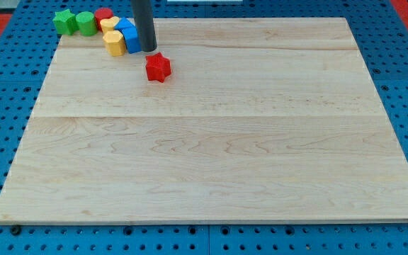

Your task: Push the red star below the hexagon

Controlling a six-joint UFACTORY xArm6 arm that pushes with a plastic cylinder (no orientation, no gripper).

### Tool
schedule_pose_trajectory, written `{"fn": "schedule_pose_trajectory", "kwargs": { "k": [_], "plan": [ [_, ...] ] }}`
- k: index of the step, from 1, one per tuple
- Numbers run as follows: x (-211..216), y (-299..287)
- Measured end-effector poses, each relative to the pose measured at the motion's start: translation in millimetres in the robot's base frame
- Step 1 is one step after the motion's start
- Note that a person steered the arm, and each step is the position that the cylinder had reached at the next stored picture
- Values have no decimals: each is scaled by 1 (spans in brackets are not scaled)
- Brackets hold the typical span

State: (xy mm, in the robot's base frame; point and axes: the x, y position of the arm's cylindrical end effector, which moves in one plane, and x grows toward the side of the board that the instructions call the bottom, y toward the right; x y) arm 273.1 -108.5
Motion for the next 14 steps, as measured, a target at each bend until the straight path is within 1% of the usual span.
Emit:
{"fn": "schedule_pose_trajectory", "kwargs": {
  "k": [2,3,4,5,6,7,8,10,11,12,13,14],
  "plan": [
    [-7,18],
    [10,34],
    [28,36],
    [30,16],
    [30,66],
    [49,153],
    [81,131],
    [67,-28],
    [104,-28],
    [81,-83],
    [48,-87],
    [86,-85]
  ]
}}
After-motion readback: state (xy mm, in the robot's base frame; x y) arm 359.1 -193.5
